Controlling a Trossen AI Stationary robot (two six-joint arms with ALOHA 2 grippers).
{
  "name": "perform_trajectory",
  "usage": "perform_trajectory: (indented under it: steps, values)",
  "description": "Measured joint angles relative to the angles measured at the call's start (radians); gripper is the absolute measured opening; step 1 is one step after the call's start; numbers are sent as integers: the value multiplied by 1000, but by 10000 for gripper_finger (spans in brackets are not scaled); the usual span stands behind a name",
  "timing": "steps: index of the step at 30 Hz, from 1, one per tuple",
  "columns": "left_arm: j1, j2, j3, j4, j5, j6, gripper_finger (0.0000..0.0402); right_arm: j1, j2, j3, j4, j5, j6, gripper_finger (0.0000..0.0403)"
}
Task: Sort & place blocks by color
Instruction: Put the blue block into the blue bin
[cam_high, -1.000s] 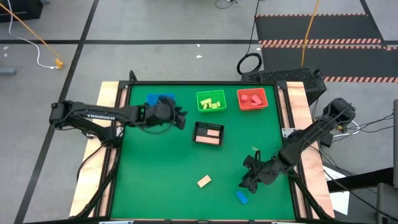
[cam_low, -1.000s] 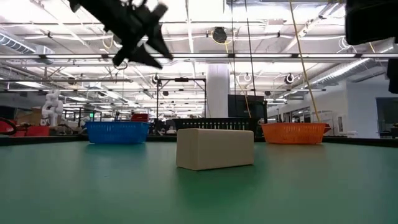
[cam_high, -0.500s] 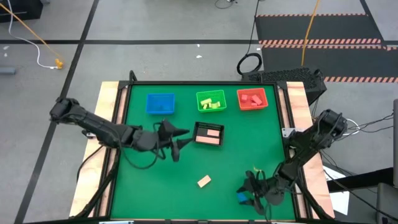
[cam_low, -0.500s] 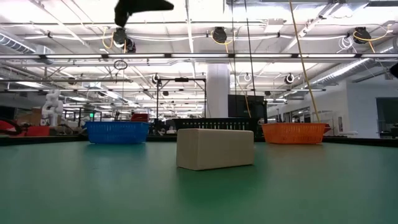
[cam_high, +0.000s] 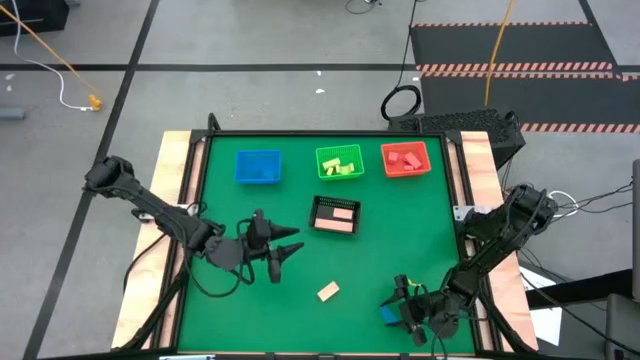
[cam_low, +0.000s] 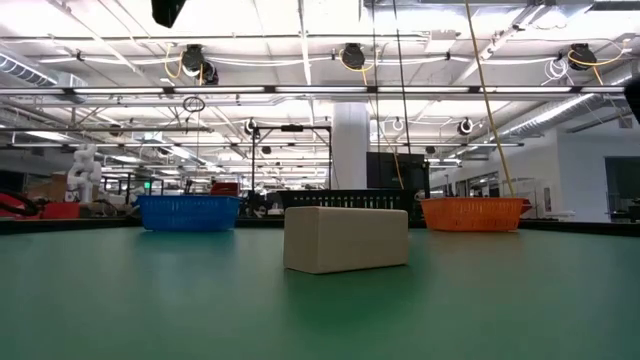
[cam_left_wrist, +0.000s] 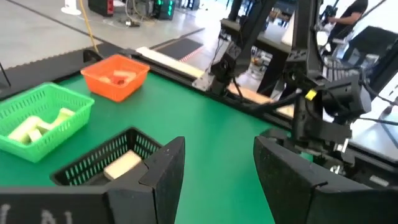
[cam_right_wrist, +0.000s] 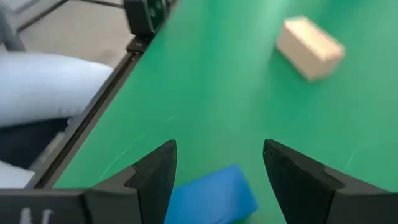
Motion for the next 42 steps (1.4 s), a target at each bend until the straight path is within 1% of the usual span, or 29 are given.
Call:
perform_trajectory:
  steps: [4,7,10,12,16,18,21,26,33,36,38,39,42]
  values:
    - [-9,31,0,10,-2,-16,191,0,38,0,15,0,240,231]
    - [-10,50,0,21,-16,-19,191,0,54,0,11,8,381,231]
    - [-9,64,0,30,-18,-27,191,0,56,0,14,63,530,231]
    - [-9,72,0,30,-19,-27,191,-1,56,0,13,81,590,230]
    - [-9,77,0,29,-19,-25,191,0,56,0,12,38,625,216]
    - [-9,77,0,29,-19,-22,191,0,56,12,-7,8,607,203]
    - [-9,77,0,29,-19,-10,191,0,56,46,-52,-55,492,187]
    - [-9,77,0,29,-19,0,191,1,56,62,-110,-64,298,178]
    - [-9,77,0,28,-18,0,191,0,51,67,-262,-92,193,178]
    - [-9,77,0,28,-18,0,191,0,51,67,-324,-90,114,178]
    - [-9,77,0,27,-18,0,191,-5,52,66,-353,-78,62,178]
    - [-9,77,0,28,-18,0,191,-7,52,66,-367,-54,44,178]
    - [-9,77,0,27,-18,0,191,-22,53,65,-406,77,-3,178]
